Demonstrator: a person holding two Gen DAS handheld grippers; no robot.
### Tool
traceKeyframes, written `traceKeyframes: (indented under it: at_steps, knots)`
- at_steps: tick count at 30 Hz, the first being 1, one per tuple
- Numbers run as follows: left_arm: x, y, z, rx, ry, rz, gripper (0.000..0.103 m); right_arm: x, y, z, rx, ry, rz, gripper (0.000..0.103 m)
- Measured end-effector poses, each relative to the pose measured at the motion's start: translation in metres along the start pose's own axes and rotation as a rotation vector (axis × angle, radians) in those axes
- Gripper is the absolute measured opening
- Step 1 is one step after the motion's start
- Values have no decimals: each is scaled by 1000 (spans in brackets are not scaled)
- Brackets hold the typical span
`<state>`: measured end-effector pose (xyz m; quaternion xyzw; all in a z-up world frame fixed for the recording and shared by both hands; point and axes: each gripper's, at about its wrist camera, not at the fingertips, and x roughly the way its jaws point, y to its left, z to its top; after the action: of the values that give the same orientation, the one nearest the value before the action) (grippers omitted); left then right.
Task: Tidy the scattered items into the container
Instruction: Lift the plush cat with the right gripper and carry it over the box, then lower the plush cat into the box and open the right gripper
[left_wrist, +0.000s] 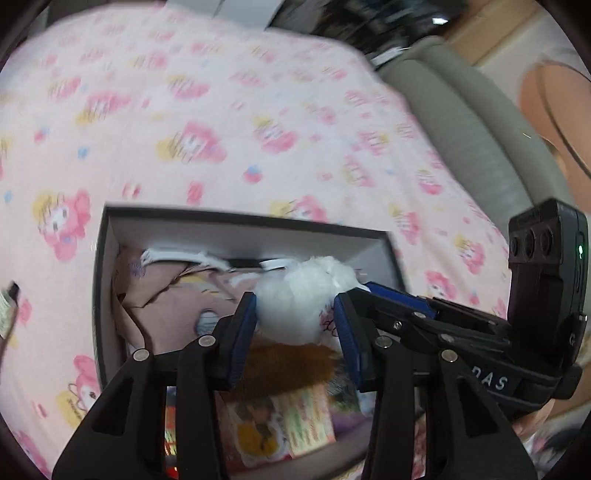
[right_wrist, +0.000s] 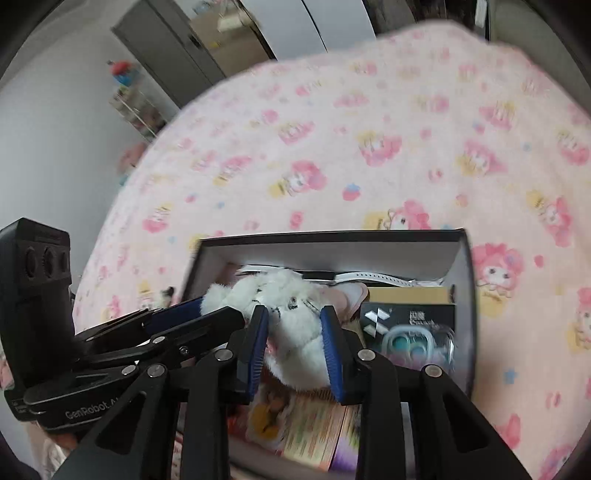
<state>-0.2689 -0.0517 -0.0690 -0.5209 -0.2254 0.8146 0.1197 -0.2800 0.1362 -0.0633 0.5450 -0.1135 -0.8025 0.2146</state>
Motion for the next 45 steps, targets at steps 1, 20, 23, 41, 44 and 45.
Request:
traceKeyframes:
  at_steps: [1, 20, 23, 41, 44, 45]
  knots:
    - [7, 8, 0, -17, 9, 0, 43, 14, -6, 3, 8, 31, 12, 26]
    - [22, 36, -20, -14, -58, 150, 33, 57, -31, 2, 28, 29, -174, 24]
    - [18, 33, -20, 1, -83, 183, 32, 68, -23, 6, 13, 64, -152, 24]
    - [28, 8, -28, 102, 29, -7, 30, 38, -35, -14, 70, 65, -95, 23]
    - [39, 20, -26, 43, 55, 53, 29, 37, -32, -15, 65, 61, -111, 23]
    - [39, 25, -23, 8, 53, 52, 29, 37, -32, -15, 61, 57, -120, 23]
